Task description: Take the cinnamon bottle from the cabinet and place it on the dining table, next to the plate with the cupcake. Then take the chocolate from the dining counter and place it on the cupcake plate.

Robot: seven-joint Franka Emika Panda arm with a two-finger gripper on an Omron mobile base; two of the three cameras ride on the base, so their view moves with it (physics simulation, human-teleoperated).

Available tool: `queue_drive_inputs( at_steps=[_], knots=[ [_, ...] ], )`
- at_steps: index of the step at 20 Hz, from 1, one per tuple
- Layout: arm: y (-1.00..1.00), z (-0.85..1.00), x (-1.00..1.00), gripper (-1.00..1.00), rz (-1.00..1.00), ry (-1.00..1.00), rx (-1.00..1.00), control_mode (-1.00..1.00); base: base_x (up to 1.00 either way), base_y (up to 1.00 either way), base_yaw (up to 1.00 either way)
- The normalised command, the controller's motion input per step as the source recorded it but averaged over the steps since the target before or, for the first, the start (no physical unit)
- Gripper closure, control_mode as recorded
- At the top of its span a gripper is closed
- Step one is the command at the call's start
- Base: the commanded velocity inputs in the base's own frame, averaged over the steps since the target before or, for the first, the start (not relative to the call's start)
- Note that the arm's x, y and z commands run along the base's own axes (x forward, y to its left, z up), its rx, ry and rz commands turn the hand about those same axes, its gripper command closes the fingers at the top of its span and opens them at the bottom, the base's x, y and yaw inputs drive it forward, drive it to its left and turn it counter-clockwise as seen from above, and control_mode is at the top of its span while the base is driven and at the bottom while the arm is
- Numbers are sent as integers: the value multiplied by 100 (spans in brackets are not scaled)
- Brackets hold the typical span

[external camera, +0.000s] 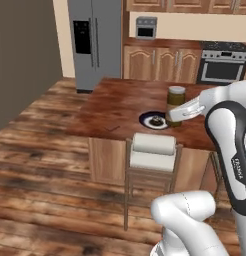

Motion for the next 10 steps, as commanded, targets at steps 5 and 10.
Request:
queue_drive_inputs(
  at_steps=[5, 10],
  knots=[
    [0, 0, 0, 100, 0, 0, 0, 100, 66, 46, -10],
    [0, 0, 0, 100, 0, 0, 0, 100, 63, 40, -31]
  ],
)
